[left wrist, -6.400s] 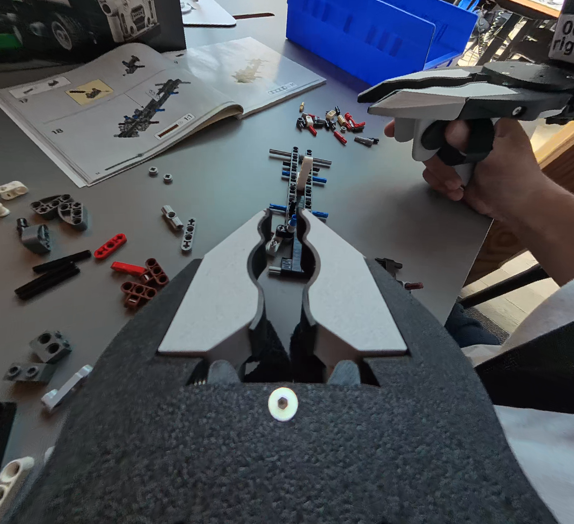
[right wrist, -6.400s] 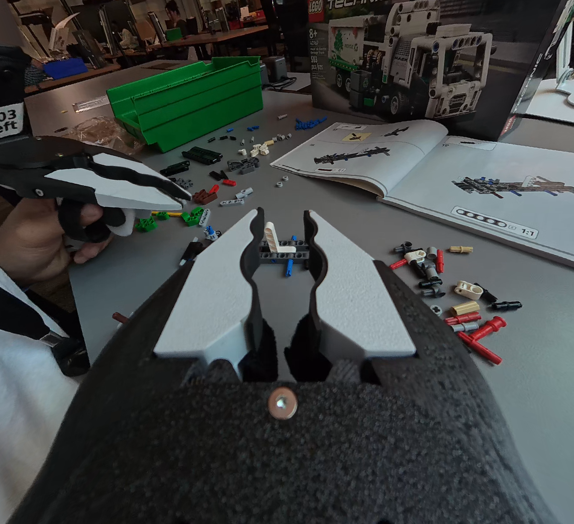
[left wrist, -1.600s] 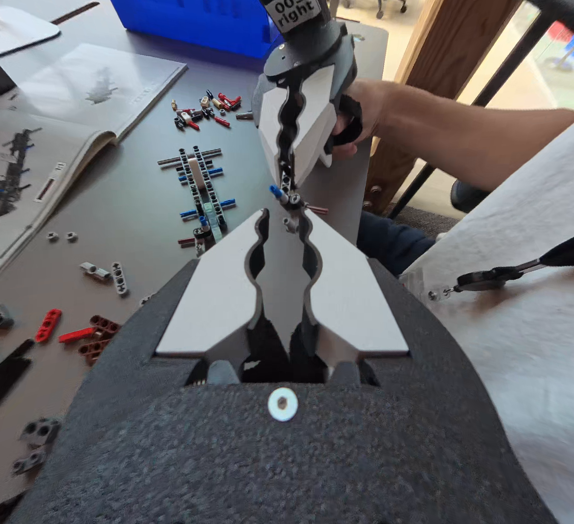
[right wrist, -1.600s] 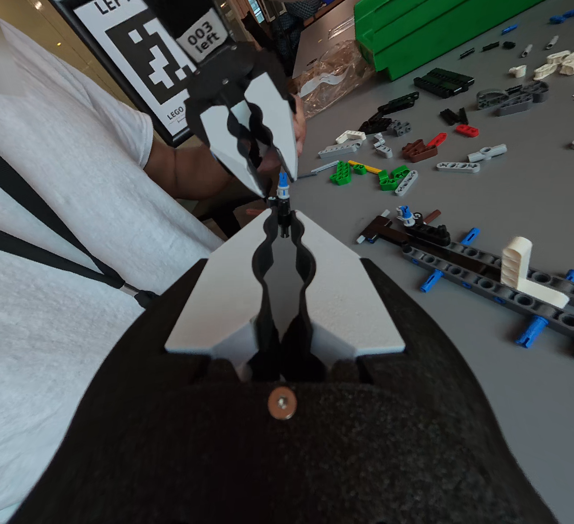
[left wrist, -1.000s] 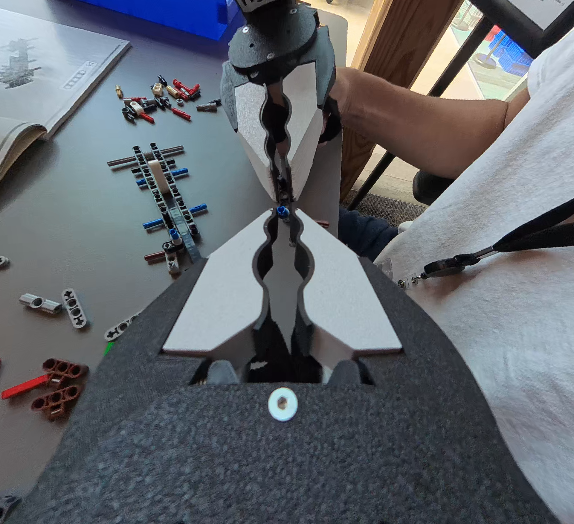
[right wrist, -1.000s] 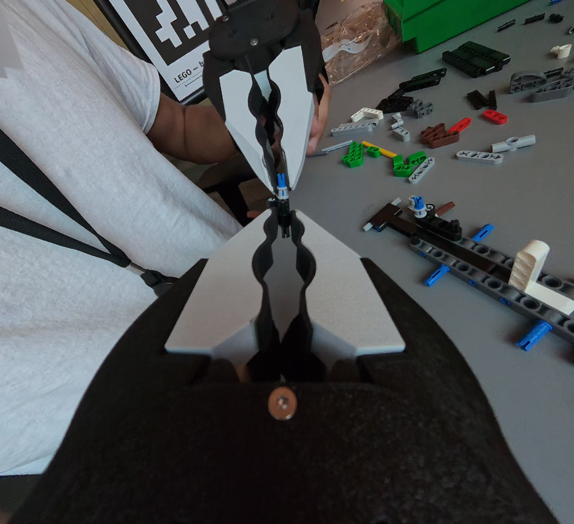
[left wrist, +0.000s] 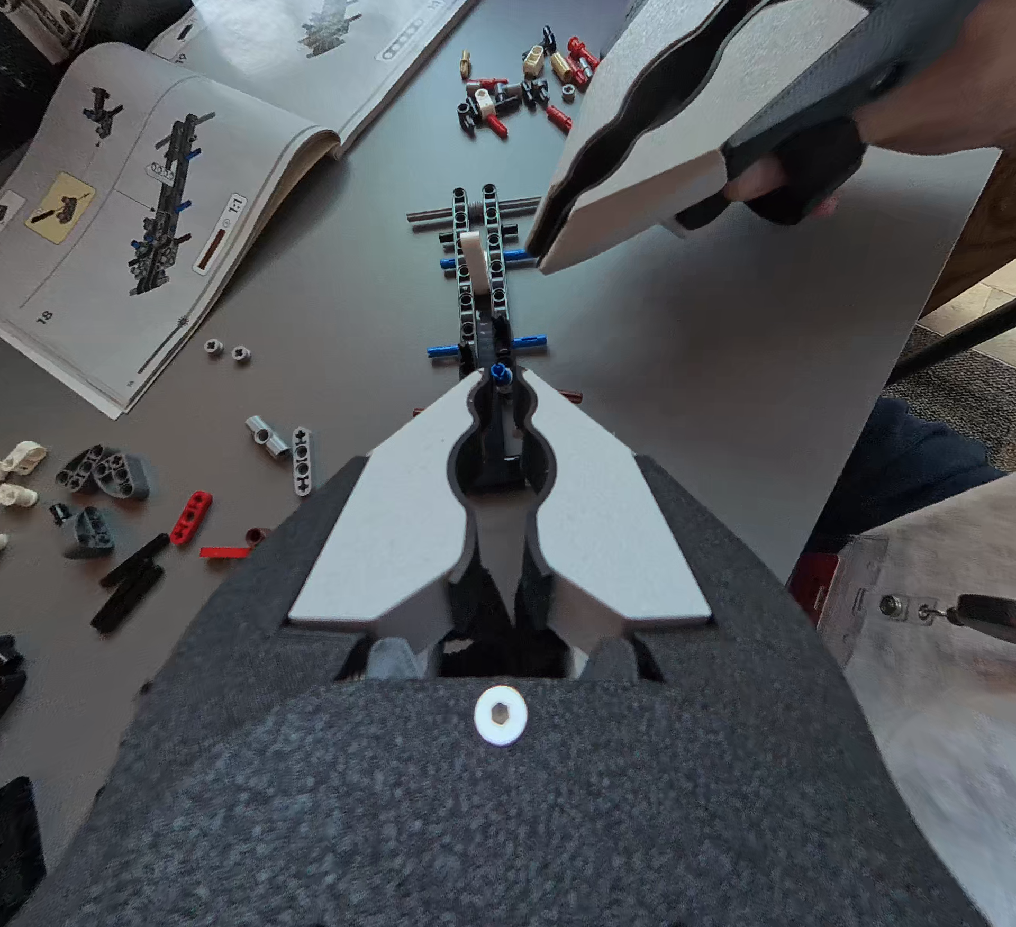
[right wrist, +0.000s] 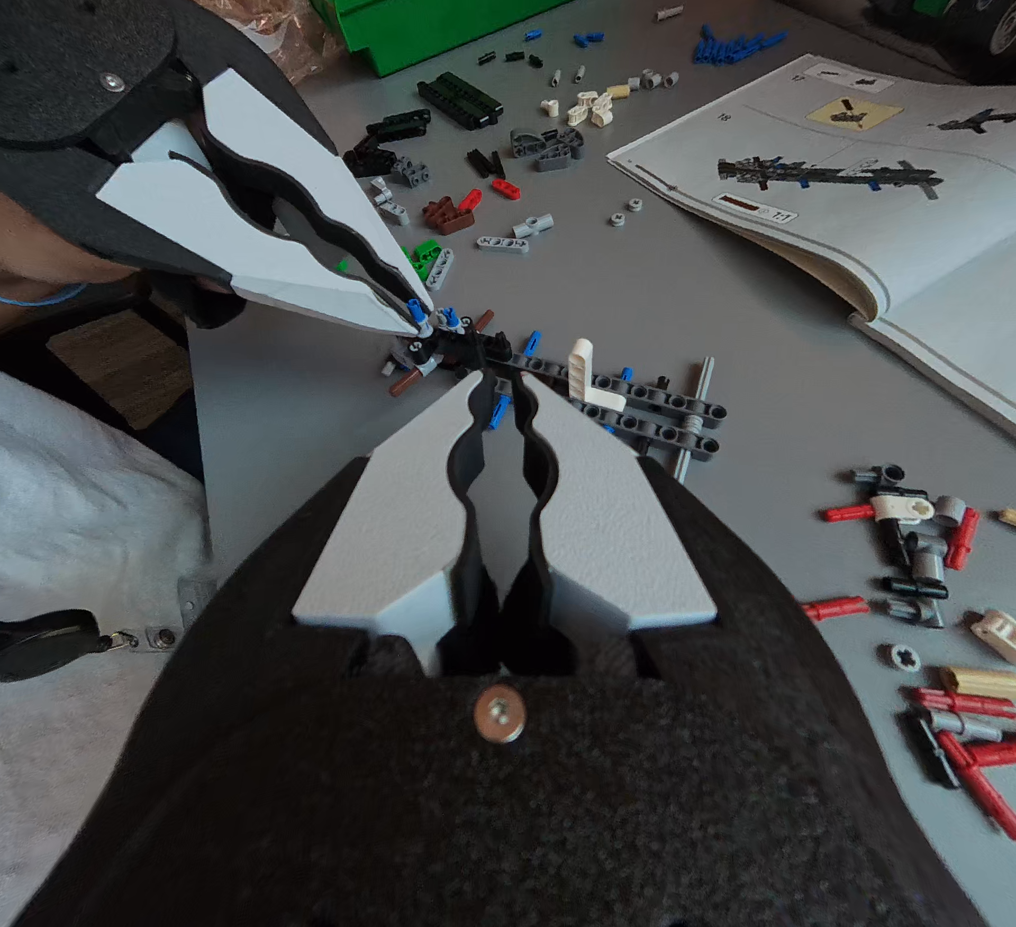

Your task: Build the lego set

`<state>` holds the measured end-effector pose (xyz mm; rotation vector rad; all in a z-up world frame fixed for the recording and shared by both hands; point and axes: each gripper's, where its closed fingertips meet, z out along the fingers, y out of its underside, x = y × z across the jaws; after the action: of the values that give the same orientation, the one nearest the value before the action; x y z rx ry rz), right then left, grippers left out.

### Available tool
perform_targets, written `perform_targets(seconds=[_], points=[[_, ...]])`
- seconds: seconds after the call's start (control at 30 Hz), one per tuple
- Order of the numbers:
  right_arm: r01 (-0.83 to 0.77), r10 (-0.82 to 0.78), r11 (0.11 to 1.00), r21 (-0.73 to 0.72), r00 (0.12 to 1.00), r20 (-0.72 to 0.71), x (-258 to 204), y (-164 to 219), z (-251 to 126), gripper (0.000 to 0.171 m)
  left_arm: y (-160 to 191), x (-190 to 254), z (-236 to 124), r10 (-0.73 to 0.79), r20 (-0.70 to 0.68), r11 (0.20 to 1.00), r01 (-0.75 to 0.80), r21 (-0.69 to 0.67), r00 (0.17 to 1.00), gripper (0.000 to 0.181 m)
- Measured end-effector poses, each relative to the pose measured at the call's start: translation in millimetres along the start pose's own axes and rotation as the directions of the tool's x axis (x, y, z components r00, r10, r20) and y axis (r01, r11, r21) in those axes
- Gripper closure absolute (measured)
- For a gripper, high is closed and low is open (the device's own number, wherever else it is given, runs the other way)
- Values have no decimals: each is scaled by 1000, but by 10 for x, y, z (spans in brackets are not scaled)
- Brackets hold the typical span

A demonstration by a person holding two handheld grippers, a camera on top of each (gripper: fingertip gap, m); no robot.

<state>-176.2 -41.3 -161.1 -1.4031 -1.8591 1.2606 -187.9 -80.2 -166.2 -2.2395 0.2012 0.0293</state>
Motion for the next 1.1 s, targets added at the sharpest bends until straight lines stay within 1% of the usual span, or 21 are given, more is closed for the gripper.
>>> perform_targets(seconds=[0.03,0.1,0.2,0.3,0.4,0.53,0.63,0.7,0.87,1.03,1.1], points=[[15,-15,1000,-9,1000,5,-11,10,34,168,6,-4,7,4,1,1000,-4,-8,1000,176],[53,-52,998,-20,999,12,-31,19,98,169,19,-34,20,12,13,1000,-12,-22,1000,176],[103,-103,995,-9,994,36,-87,-9,165,164,19,-23,39,17,-8,999,-17,-28,1000,177],[87,-88,996,23,995,53,-128,-75,190,160,38,-22,59,56,-3,997,-56,-46,998,176],[43,-43,999,1,998,54,-118,-55,226,161,53,-22,64,87,1,994,-87,-60,996,176],[20,-19,999,-30,999,42,-79,-29,273,163,52,-4,55,81,-16,995,-81,-58,997,176],[9,-5,998,-55,998,67,-119,-4,320,167,55,-24,51,80,-9,995,-80,-61,997,176],[11,-6,996,-90,999,51,-102,43,351,170,62,-21,56,78,-10,995,-78,-61,997,176],[3,1,996,-91,999,46,-102,42,358,170,66,-28,55,74,3,995,-73,-61,997,176],[-42,43,996,-82,999,7,-86,37,358,170,60,-28,66,91,30,994,-89,-68,995,176],[-26,25,996,-83,1000,-3,-87,43,348,170,64,-13,69,75,25,995,-73,-66,997,176]])
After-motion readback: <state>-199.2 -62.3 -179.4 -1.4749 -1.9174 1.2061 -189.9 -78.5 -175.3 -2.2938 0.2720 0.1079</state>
